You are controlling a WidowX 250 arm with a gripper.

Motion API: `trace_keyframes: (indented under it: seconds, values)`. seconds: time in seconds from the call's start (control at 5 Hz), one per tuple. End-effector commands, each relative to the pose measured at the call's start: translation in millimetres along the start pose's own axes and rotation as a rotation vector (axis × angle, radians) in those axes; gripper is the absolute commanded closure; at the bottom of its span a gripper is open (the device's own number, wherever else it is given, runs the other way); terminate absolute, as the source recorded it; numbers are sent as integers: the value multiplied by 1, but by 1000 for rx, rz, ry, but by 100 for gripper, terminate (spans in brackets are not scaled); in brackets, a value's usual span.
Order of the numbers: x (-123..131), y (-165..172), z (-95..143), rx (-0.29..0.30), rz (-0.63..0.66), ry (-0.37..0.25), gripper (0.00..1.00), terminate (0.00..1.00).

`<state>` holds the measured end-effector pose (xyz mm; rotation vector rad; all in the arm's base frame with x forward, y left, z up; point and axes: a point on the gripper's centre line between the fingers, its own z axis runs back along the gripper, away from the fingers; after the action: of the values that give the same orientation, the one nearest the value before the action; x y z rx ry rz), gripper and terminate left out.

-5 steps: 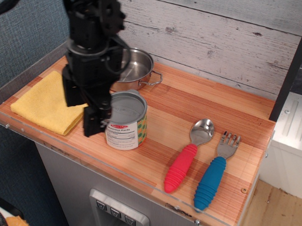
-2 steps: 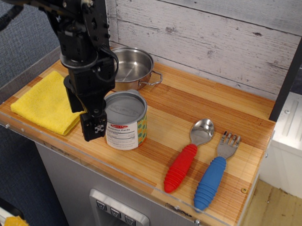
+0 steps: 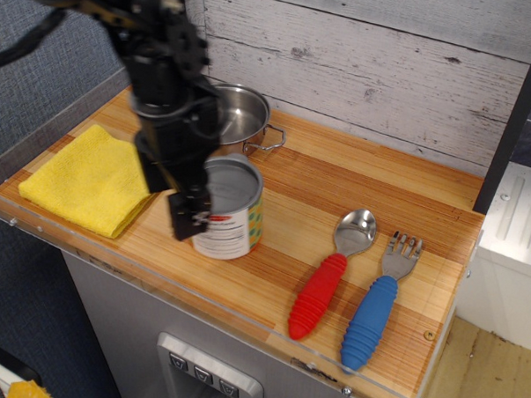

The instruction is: Place the can in front of the red spoon and against the wall.

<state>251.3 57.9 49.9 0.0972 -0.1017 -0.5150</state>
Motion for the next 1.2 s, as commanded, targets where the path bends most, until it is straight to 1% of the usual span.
trace_keyframes:
  seconds: [0.0,0.2,0.4,1.0]
  values:
    - [44,7,13,37,31,-40,0,0]
    - [55,7,14,53,53,-49,0,0]
    - [71,11,11,42,65,-77,0,0]
    - [108,7,13,43,33,-105,0,0]
